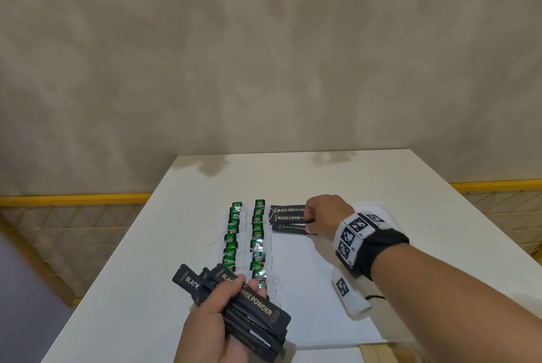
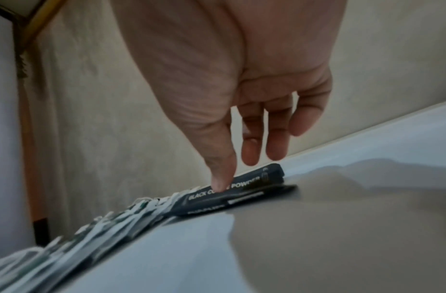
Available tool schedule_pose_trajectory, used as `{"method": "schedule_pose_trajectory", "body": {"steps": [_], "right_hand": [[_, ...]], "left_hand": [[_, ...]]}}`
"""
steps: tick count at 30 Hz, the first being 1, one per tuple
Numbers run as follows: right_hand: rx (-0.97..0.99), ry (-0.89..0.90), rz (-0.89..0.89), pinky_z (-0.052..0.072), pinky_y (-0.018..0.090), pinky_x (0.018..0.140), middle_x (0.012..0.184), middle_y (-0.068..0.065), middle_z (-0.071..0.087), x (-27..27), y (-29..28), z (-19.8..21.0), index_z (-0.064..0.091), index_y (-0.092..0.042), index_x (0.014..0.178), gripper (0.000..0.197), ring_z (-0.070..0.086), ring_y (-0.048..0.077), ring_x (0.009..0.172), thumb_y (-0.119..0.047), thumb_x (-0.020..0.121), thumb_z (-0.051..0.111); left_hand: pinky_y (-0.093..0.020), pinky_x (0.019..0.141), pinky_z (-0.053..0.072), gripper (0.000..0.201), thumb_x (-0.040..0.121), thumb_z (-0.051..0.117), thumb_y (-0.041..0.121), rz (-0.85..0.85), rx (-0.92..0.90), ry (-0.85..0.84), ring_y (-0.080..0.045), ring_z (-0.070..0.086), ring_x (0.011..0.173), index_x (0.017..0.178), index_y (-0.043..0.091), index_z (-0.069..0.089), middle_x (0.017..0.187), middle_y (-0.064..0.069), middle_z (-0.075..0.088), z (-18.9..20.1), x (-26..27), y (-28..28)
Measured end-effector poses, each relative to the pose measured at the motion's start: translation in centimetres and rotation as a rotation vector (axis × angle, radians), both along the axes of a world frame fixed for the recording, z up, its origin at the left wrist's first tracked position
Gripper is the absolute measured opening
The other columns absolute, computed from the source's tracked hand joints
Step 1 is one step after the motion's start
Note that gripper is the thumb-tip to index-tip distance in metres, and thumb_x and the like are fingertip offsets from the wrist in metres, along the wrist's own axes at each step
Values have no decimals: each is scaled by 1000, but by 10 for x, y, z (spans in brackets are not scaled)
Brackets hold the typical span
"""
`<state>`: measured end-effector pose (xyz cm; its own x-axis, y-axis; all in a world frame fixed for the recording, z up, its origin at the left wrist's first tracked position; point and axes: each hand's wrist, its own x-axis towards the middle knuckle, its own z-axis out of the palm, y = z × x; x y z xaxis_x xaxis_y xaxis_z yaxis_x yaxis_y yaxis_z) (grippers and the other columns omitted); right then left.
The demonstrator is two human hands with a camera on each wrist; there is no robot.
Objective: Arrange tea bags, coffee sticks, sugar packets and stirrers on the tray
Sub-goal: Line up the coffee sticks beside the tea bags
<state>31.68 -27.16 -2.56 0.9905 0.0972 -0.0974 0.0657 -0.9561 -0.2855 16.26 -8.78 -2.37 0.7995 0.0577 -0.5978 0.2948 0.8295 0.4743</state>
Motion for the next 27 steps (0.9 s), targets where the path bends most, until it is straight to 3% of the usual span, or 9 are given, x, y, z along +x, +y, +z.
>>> {"method": "schedule_pose_trajectory", "body": {"steps": [2,4,6,10,13,16,19,23,27], "right_hand": [[-8,10,59,50,26,80,89,-13,62,-1,1,-2,62,-32,75,19,60,14,93,-16,81,68],[-70,45,123,50,26,84,103,-9,66,-2,3,-4,71,-29,98,18,61,15,99,-18,83,68],[-117,51,150,50,25,83,111,-6,67,-1,5,-6,72,-28,108,25,63,17,101,-18,86,65],[-190,57,227,51,25,77,109,-3,70,-1,10,-7,73,-25,106,25,63,22,100,-16,91,55],[-248,51,261,46,24,71,106,0,70,1,12,-8,73,-23,107,27,62,25,97,-15,93,51],[-298,43,273,50,27,77,111,1,68,3,12,-8,70,-23,113,27,61,25,101,-20,95,51],[-317,31,277,50,29,85,115,1,66,4,11,-10,68,-24,119,28,60,26,107,-27,97,50],[-317,11,274,51,29,84,113,0,67,4,12,-13,69,-23,115,27,61,25,105,-27,96,50],[-241,10,241,51,28,81,110,-2,69,3,10,-12,72,-24,111,26,63,23,102,-19,93,53]], "left_hand": [[-43,49,57,7,85,54,-1,6,12,-17,-31,65,55,91,-4,57,55,-19,63,0,-2,3],[-44,52,57,11,85,54,-2,18,17,-27,-30,66,54,95,-4,57,58,-21,62,-2,-2,4],[-43,54,57,12,85,53,-3,16,16,-25,-30,62,64,96,-4,57,62,-19,61,-3,-1,2],[-41,63,59,9,88,51,-1,-13,15,12,-31,57,73,87,-8,57,53,-18,63,-2,-3,-4],[-40,52,57,11,88,50,-2,-27,15,25,-32,56,73,84,-8,57,55,-19,62,3,-5,-6],[-43,47,54,10,89,50,-1,-29,18,27,-33,56,73,85,-8,57,66,-20,60,4,-6,-5],[-45,49,53,10,89,50,-1,-34,23,17,-34,57,74,85,-8,57,59,-20,63,3,-7,-4],[-43,47,54,10,88,50,-2,-33,15,16,-32,55,71,83,-8,56,51,-19,61,4,-9,-5],[-42,47,54,11,88,50,-2,-27,4,20,-32,55,71,83,-8,56,60,-20,60,5,-9,-6]]}}
